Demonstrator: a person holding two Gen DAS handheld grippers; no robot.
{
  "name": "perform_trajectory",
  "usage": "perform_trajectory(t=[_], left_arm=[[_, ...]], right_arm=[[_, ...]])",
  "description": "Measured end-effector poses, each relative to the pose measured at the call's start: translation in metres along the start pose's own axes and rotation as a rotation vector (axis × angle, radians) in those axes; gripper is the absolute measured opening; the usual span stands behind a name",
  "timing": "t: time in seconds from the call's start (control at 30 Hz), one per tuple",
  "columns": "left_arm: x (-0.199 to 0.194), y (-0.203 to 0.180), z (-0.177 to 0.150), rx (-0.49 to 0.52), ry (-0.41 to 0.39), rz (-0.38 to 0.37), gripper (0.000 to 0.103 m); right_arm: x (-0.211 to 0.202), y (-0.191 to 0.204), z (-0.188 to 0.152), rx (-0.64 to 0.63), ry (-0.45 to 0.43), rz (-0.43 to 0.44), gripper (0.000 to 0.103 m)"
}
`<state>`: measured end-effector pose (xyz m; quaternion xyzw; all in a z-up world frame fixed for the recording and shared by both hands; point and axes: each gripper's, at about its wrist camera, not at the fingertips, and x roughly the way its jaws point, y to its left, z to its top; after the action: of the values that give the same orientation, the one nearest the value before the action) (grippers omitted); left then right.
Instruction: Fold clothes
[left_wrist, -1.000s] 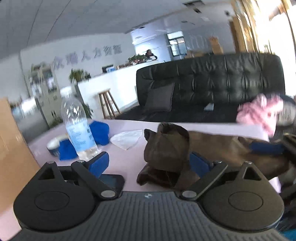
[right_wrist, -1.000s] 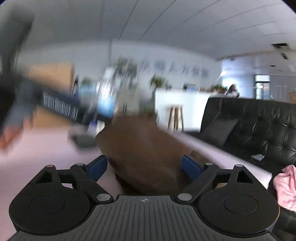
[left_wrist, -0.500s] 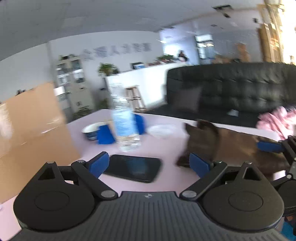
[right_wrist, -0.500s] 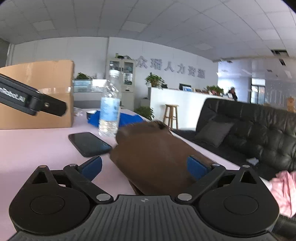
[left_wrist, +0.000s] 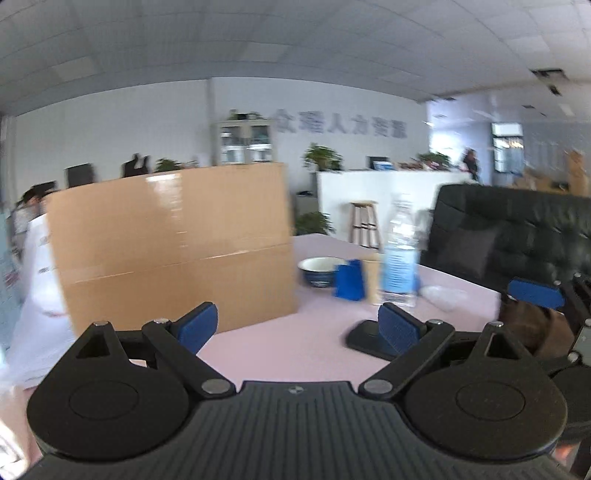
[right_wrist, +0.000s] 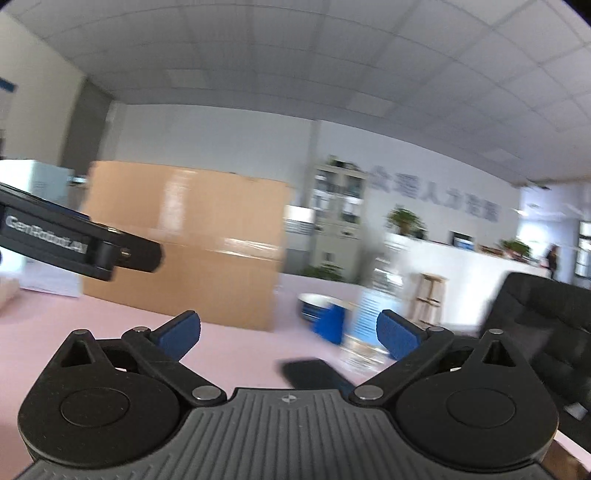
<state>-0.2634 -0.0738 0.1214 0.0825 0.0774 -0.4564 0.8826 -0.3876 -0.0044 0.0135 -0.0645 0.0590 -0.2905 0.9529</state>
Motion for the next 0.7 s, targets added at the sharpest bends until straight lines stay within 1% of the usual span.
perform_trajectory(t=[0.07, 0.13, 0.2, 0.23, 0.33, 0.43, 0.47, 0.5, 0.53, 0.6, 0.67, 0.7], left_arm=[[-0.003, 0.022, -0.002, -0.023, -0.007, 0.05, 0.094], [-0.004, 0.042, -0.004, -0.044, -0.014, 0.095, 0.095], [-0.001, 0.077, -0.013, -0.086, -0.023, 0.19, 0.099], [0.001, 0.092, -0.018, -0.109, -0.025, 0.235, 0.103], [0.02, 0.134, -0.035, -0.141, 0.0, 0.356, 0.103], [0.04, 0.175, -0.052, -0.17, 0.028, 0.477, 0.103], [0.049, 0.189, -0.059, -0.182, 0.052, 0.506, 0.103], [0.059, 0.202, -0.066, -0.196, 0.081, 0.53, 0.103], [0.068, 0.215, -0.072, -0.23, 0.119, 0.541, 0.103], [0.083, 0.235, -0.083, -0.3, 0.192, 0.547, 0.103], [0.094, 0.247, -0.091, -0.349, 0.249, 0.545, 0.103], [0.1, 0.249, -0.094, -0.323, 0.267, 0.545, 0.103]], right_arm=[[0.009, 0.024, 0.008, 0.003, 0.007, 0.033, 0.103], [0.023, 0.046, 0.016, 0.046, 0.031, 0.069, 0.103], [0.042, 0.062, 0.021, 0.104, 0.065, 0.096, 0.103], [0.057, 0.073, 0.024, 0.152, 0.098, 0.108, 0.103], [0.1, 0.099, 0.028, 0.235, 0.189, 0.109, 0.103], [0.145, 0.129, 0.026, 0.242, 0.254, 0.104, 0.103], [0.161, 0.142, 0.025, 0.229, 0.28, 0.112, 0.103], [0.174, 0.152, 0.022, 0.221, 0.301, 0.12, 0.103], [0.183, 0.159, 0.02, 0.217, 0.318, 0.126, 0.103], [0.201, 0.177, 0.014, 0.206, 0.353, 0.13, 0.103], [0.22, 0.193, 0.01, 0.175, 0.364, 0.104, 0.103], [0.226, 0.198, 0.008, 0.156, 0.371, 0.089, 0.103]])
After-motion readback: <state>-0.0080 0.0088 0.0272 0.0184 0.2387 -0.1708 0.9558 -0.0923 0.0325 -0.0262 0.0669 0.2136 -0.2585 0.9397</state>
